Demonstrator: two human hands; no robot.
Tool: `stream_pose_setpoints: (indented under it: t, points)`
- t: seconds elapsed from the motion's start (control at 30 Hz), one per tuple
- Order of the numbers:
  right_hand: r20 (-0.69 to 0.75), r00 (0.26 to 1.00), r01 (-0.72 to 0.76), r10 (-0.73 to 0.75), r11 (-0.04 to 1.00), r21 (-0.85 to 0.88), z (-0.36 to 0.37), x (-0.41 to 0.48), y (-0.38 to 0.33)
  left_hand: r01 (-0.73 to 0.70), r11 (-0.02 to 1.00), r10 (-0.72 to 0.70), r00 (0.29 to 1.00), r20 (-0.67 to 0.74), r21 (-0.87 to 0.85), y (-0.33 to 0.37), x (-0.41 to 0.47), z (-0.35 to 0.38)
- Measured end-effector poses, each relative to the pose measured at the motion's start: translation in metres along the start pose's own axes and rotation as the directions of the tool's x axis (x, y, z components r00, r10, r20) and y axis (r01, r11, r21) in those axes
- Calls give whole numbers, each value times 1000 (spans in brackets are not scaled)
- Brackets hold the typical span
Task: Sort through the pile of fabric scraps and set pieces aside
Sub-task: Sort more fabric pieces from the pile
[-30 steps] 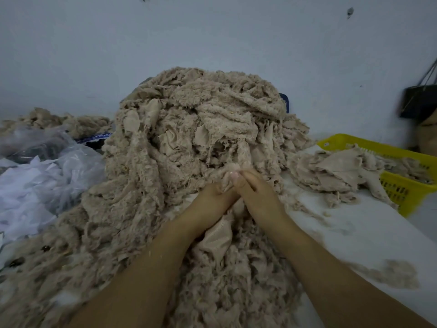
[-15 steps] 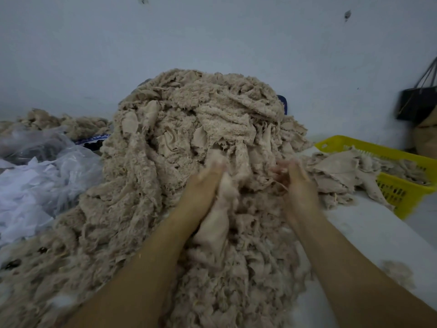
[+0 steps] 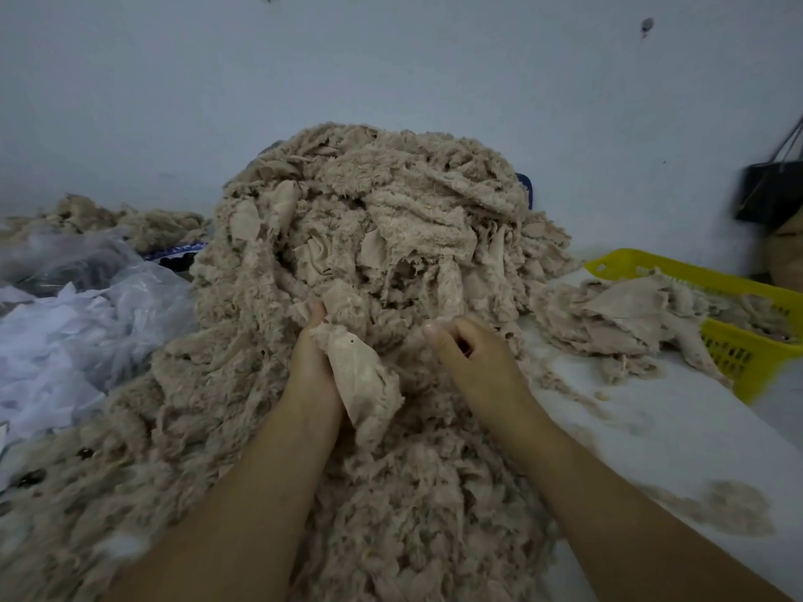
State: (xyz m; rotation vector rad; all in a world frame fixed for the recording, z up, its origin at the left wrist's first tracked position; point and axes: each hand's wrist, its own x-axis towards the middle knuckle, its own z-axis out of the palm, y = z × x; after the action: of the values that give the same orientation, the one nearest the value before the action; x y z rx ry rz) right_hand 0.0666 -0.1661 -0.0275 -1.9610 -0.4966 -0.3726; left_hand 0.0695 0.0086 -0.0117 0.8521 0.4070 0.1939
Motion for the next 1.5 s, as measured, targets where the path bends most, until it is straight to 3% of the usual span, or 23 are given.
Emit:
stream_pose_setpoints:
  t: [0.07,0.17,0.23,0.3,0.4,0.47,0.57,0.6,0.7,0.8,0.97,1.07,1.2,1.3,1.37,1.5]
  points:
    - [177,983,47,-49,999,15,5,-4,-10,-2,998,4,999,34,-57,-1,-2,1]
    - [388,914,179,-121,977,-117,23,-12,-12,48,998,-47,998,44,-33,-2,-4,4]
    - [334,935,153,-122,986,-70,25,-11,-10,66,997,-64,997,44,-49,-1,1,4]
    - [166,985,-83,51,978,193,14,-6,-10,74,990,-62,993,98,-122,-2,2,7]
    - [92,947,-295,306,722,626,-3,5,-7,-37,999,36,989,144,6,-8,4,11]
    - [69,930,-303,361,647,700,-5,8,-5,-172,974,133,963,236,150,-12,1,11]
    - [52,936,-286,348,667,688,-2,9,-5,-401,854,165,814,556,332,-17,-13,15]
    - [56,943,-274,328,670,690,0,8,-6,-450,807,150,782,605,383,-19,-17,16]
    - [62,955,-254,290,693,675,1,7,-4,-473,718,181,835,520,510,-26,-17,18]
    - [74,964,-249,255,775,581,1,4,-6,-389,788,200,894,400,476,-26,-12,19]
    - [205,957,-256,207,933,254,12,-3,-10,-403,799,293,909,295,446,-21,-9,19]
    - [235,961,-152,144,988,15,17,-5,-8,-351,859,282,932,226,373,-17,-10,18]
    - [191,982,-37,14,993,116,8,-5,-11,-279,947,264,958,107,157,-10,-2,15]
    - [181,982,-94,44,958,273,2,-3,-11,-149,985,154,987,48,-87,2,3,3]
    - [225,971,-147,79,941,304,2,-4,-11,-153,985,156,987,38,-80,4,3,1]
    - [183,974,-170,132,961,216,5,-5,-7,-227,974,218,953,210,21,-3,-2,10]
